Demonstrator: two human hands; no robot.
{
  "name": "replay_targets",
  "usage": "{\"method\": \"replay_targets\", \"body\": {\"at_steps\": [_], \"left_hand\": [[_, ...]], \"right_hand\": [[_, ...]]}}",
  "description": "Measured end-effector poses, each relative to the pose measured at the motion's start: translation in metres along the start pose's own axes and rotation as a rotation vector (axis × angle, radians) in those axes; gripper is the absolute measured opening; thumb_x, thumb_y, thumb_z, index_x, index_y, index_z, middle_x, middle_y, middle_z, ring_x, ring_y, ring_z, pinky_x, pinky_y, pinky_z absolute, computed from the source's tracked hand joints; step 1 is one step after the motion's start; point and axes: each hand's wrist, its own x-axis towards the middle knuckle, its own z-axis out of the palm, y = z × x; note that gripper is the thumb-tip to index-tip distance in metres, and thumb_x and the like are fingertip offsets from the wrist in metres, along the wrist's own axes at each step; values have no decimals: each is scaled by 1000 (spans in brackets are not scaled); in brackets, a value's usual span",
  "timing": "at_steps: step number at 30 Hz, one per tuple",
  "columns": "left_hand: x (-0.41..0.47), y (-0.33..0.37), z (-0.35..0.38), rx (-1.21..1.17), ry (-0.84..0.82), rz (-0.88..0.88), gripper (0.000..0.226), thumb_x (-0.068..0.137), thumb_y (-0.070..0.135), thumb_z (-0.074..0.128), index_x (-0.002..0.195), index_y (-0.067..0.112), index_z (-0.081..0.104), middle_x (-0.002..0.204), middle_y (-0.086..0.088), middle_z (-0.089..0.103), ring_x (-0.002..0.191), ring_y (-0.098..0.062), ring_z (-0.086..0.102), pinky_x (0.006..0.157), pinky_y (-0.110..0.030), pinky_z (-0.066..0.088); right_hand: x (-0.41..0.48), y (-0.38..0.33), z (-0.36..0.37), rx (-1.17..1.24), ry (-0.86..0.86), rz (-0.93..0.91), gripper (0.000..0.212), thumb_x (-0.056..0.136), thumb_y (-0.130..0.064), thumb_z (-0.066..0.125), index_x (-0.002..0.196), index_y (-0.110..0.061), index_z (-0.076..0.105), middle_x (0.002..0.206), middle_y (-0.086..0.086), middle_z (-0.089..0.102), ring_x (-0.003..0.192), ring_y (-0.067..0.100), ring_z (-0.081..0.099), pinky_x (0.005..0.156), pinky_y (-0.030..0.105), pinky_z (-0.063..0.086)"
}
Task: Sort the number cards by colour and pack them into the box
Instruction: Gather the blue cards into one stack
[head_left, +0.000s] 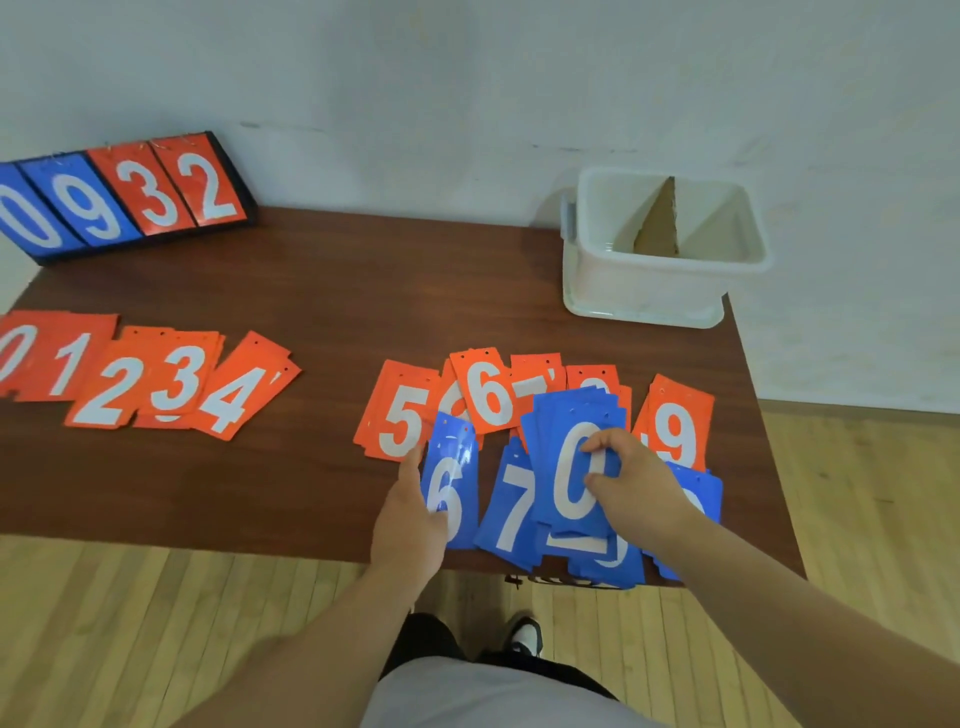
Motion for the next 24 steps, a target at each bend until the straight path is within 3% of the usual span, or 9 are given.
{"method": "replay_targets", "body": {"at_steps": [5,8,10,12,16,18,20,22,24], "left_hand": [[-1,-3,-21,-160,-32,40,87,94,7,65,154,46,15,132,15,46,122,-9,53,60,-7,49],[1,-3,-45,-220,-63,56,80,97,7,60,154,46,20,133,15,48,119,-10,55,60,-4,48],[6,1,-65,-287,-55,52,74,97,7,60,152,43,27,132,15,50,113,-10,56,61,-6,48],[16,7,-82,-330,-29,46,70,95,4,59,149,41,34,130,14,53,109,-11,56,72,-14,47],[32,22,-107,-526,-36,49,63,84,-2,62,127,43,52,128,2,63,102,-21,64,87,-37,55],[35,32,-117,-621,-86,66,62,85,-5,59,123,44,55,126,2,65,102,-24,67,91,-46,55],[38,43,-126,-648,-130,105,63,89,-7,53,125,45,55,125,9,64,102,-16,68,92,-43,55],[41,56,-134,-654,-158,169,57,91,-6,49,124,40,57,119,14,64,92,-2,65,85,-29,54],[42,69,-140,-647,-217,233,48,94,-4,47,119,35,58,100,6,65,72,-8,57,68,-22,48]], "right_hand": [[4,-17,10,6,33,8,27,96,-9,57,110,-32,55,106,-6,59,78,20,67,46,22,48],[6,-34,19,32,39,3,27,96,-7,57,110,-30,55,105,-7,58,78,24,67,47,25,50],[7,-49,25,36,41,0,28,95,-5,57,108,-31,56,103,-9,57,74,31,66,51,33,52],[8,-64,31,88,19,23,28,95,-4,59,108,-29,59,106,-10,56,83,35,67,64,43,58],[8,-105,43,828,-185,181,28,95,3,57,112,-17,66,119,10,70,96,31,72,78,42,59],[9,-120,45,955,-231,147,30,96,3,55,115,-16,66,115,11,72,98,32,72,83,44,58],[9,-129,50,879,-197,74,29,95,3,57,113,-18,65,112,12,72,93,35,71,81,46,58],[9,-130,56,558,-58,36,27,94,-1,60,107,-24,65,100,9,69,68,36,64,62,42,54],[6,-127,61,402,7,57,26,93,-7,62,102,-31,64,87,12,61,54,25,47,49,34,40]]}}
